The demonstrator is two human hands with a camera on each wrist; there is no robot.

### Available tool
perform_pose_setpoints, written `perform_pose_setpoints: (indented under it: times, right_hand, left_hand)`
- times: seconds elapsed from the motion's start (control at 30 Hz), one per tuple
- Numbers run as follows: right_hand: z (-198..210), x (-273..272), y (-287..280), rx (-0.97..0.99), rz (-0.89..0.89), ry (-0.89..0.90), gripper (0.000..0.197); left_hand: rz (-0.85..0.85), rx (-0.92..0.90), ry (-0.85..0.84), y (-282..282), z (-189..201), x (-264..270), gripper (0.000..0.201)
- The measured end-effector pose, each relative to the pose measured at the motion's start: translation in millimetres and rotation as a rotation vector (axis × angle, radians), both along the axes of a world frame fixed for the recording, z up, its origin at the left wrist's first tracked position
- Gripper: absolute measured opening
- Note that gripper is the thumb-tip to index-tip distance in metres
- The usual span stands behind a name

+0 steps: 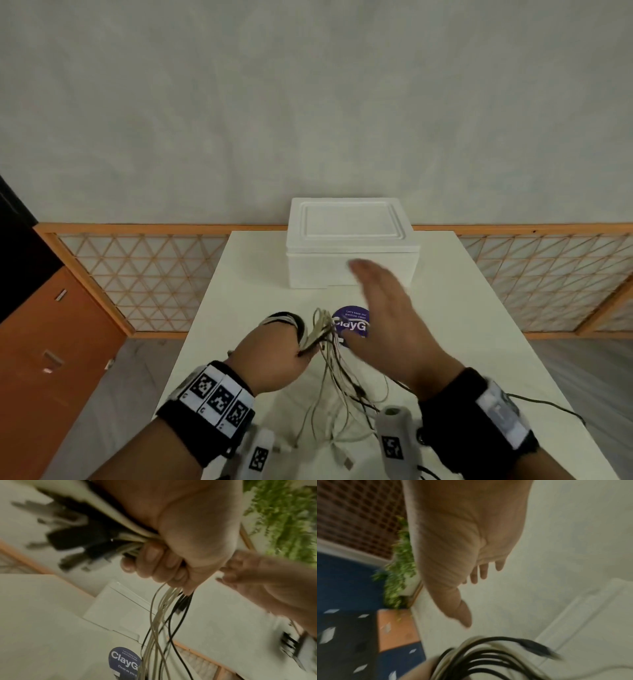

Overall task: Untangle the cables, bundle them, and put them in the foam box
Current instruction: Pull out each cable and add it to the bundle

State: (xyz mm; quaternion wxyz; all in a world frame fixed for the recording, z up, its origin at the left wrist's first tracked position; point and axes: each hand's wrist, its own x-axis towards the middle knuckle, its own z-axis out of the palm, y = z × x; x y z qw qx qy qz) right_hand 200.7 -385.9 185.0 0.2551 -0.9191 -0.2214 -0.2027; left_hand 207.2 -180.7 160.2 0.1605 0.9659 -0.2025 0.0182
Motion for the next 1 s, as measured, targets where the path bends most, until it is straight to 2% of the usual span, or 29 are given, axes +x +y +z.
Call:
perform_pose_setpoints:
  times: [0.03,0.07,0.13,0.2,0.23,0.37,0.43,0.5,0.53,0.6,0.63,0.67,0.77,0.8,0.9,1.0]
  right_hand:
    - [2,-1,10,-0.146,0.1,-0.035,0.088]
    - [-2,-1,19,-0.284,0.184,0.014,0.086]
    - [-11,1,31,-0.409,0.236,0.237,0.068]
    - [-17,2,31,-0.363,0.241,0.351,0.037]
    - [-20,1,31,-0.323,0.233,0.364,0.029]
    - [-35,-8,45,-0.237,0.165,0.448,0.027]
    - [-38,-14,55,-0.205,0.136,0.491,0.035]
    - [-35,-17,57,-0.029,0.157,0.586,0.042]
    - [-35,-17,55,0.167,0.17,0.715,0.041]
    - [-38,-16,46,0.561,0.183,1.002,0.035]
    - [-42,-15,41,0.605,0.203,1.049,0.031]
    - [-48,-12,36,0.493,0.208,1.016,0.027]
    - [-66,8,24,-0.159,0.11,0.656,0.023]
    - [-68,14,22,-0.26,0.062,0.579,0.025]
    - [-66,17,21,-0.32,0.017,0.567,0.032]
    - [-57,2,29,-0.284,0.101,0.593,0.037]
  left_hand:
    - [-0.126,0.104,-0.125,-2,-1,3,0.029]
    - [-0.226,0.194,-0.183,-4,-1,4,0.024]
    - [-0.3,0.311,-0.21,-5,0,5,0.016]
    - [-0.28,0.397,-0.232,-2,1,7,0.02]
    - [-0.274,0.432,-0.241,1,2,7,0.022]
    - [-0.168,0.446,-0.186,9,-9,18,0.041]
    - [-0.108,0.401,-0.139,6,-13,23,0.035]
    - [-0.012,0.381,-0.113,3,-14,26,0.018]
    - [-0.001,0.365,-0.126,3,-14,28,0.015]
    - [0.008,0.387,-0.153,4,-10,31,0.015]
    - [-0.015,0.404,-0.145,4,-7,31,0.016]
    - [-0.083,0.433,-0.146,4,-4,31,0.019]
    - [-0.202,0.475,-0.174,-1,-10,24,0.027]
    - [-0.212,0.449,-0.172,-5,-12,20,0.026]
    - [-0.139,0.403,-0.068,-9,-14,13,0.01]
    - [-0.033,0.308,0.001,3,-20,17,0.008]
